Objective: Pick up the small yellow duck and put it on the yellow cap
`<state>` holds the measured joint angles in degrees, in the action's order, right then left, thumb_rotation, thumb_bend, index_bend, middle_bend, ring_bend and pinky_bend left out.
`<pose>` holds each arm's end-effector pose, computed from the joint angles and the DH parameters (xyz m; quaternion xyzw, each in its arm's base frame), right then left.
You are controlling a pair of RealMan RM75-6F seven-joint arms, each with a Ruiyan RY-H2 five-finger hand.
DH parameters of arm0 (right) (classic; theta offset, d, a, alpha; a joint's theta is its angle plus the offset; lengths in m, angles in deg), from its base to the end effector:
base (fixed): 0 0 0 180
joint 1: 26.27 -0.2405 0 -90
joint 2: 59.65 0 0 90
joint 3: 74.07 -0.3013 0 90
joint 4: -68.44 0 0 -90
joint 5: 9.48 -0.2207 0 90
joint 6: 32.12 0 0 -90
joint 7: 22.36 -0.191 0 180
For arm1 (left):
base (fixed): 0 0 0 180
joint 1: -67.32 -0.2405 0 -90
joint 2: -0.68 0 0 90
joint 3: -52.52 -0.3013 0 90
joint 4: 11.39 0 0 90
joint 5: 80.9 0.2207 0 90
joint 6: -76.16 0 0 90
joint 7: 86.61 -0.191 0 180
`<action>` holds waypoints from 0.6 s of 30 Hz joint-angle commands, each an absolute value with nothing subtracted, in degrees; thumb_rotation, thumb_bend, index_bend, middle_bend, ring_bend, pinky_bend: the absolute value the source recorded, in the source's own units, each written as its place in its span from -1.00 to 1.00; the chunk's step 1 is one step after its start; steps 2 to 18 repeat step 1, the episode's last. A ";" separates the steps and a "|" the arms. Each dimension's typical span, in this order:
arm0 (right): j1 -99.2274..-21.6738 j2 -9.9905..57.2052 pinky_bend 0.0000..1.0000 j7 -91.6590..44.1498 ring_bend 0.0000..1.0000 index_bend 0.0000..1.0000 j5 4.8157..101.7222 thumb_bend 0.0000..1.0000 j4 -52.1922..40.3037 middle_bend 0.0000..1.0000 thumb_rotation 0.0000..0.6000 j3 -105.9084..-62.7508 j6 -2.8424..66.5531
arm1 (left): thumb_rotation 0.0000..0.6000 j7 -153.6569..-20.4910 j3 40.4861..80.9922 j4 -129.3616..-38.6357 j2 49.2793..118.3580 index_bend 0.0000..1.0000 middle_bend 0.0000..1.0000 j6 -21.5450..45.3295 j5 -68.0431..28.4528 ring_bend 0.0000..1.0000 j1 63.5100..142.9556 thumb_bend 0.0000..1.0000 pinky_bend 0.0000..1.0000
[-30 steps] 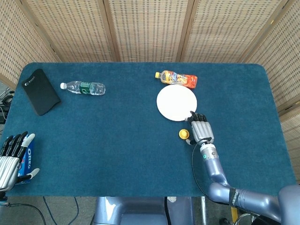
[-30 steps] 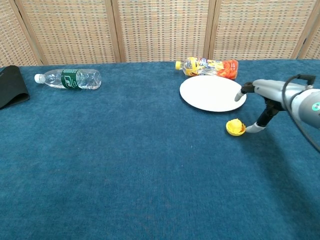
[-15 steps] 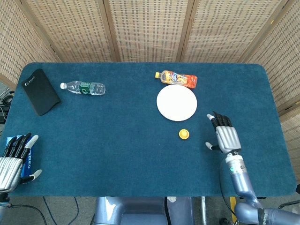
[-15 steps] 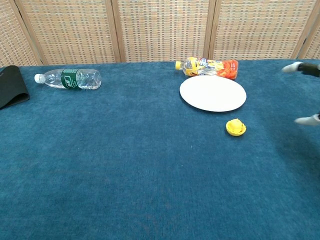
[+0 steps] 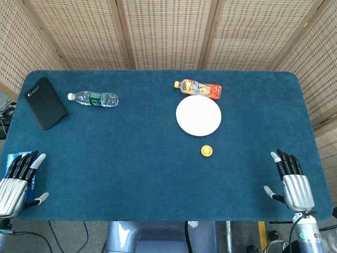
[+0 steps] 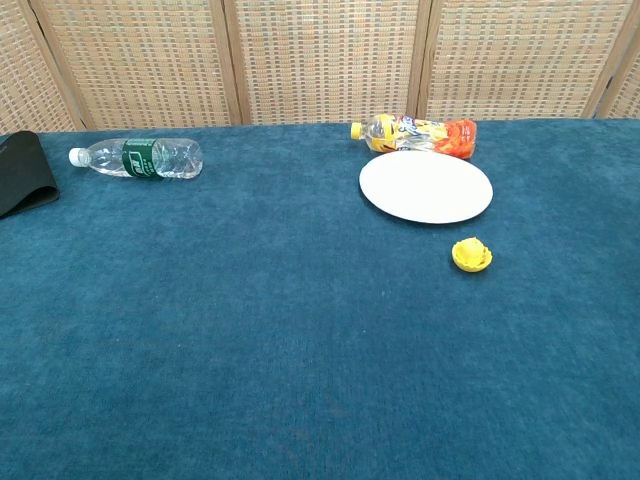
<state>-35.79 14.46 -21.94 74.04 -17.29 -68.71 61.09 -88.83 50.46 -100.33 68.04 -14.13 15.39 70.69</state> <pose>-0.3536 -0.2309 0.1171 0.5929 -0.3840 0.4163 0.5725 -0.3385 0.2021 0.1407 -0.6468 -0.3434 -0.4044 0.5479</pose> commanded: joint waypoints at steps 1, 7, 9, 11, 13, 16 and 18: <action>-34.68 13.99 -1.00 -23.11 -1.00 -0.97 74.61 -0.65 -16.34 -1.00 1.00 -68.50 61.12 | 1.00 -89.17 50.31 -100.39 68.12 -1.00 -1.00 -14.05 15.59 -1.00 70.71 -0.75 -1.00; -34.68 13.99 -1.00 -23.11 -1.00 -0.97 74.61 -0.65 -16.34 -1.00 1.00 -68.50 61.12 | 1.00 -89.17 50.31 -100.39 68.12 -1.00 -1.00 -14.05 15.59 -1.00 70.71 -0.75 -1.00; -34.68 13.99 -1.00 -23.11 -1.00 -0.97 74.61 -0.65 -16.34 -1.00 1.00 -68.50 61.12 | 1.00 -89.17 50.31 -100.39 68.12 -1.00 -1.00 -14.05 15.59 -1.00 70.71 -0.75 -1.00; -34.68 13.99 -1.00 -23.11 -1.00 -0.97 74.61 -0.65 -16.34 -1.00 1.00 -68.50 61.12 | 1.00 -89.17 50.31 -100.39 68.12 -1.00 -1.00 -14.05 15.59 -1.00 70.71 -0.75 -1.00; -34.68 13.99 -1.00 -23.11 -1.00 -0.97 74.61 -0.65 -16.34 -1.00 1.00 -68.50 61.12 | 1.00 -89.17 50.31 -100.39 68.12 -1.00 -1.00 -14.05 15.59 -1.00 70.71 -0.75 -1.00; -34.68 13.99 -1.00 -23.11 -1.00 -0.97 74.61 -0.65 -16.34 -1.00 1.00 -68.50 61.12 | 1.00 -89.17 50.31 -100.39 68.12 -1.00 -1.00 -14.05 15.59 -1.00 70.71 -0.75 -1.00; -34.68 13.99 -1.00 -23.11 -1.00 -0.97 74.61 -0.65 -16.34 -1.00 1.00 -68.50 61.12 | 1.00 -89.17 50.31 -100.39 68.12 -1.00 -1.00 -14.05 15.59 -1.00 70.71 -0.75 -1.00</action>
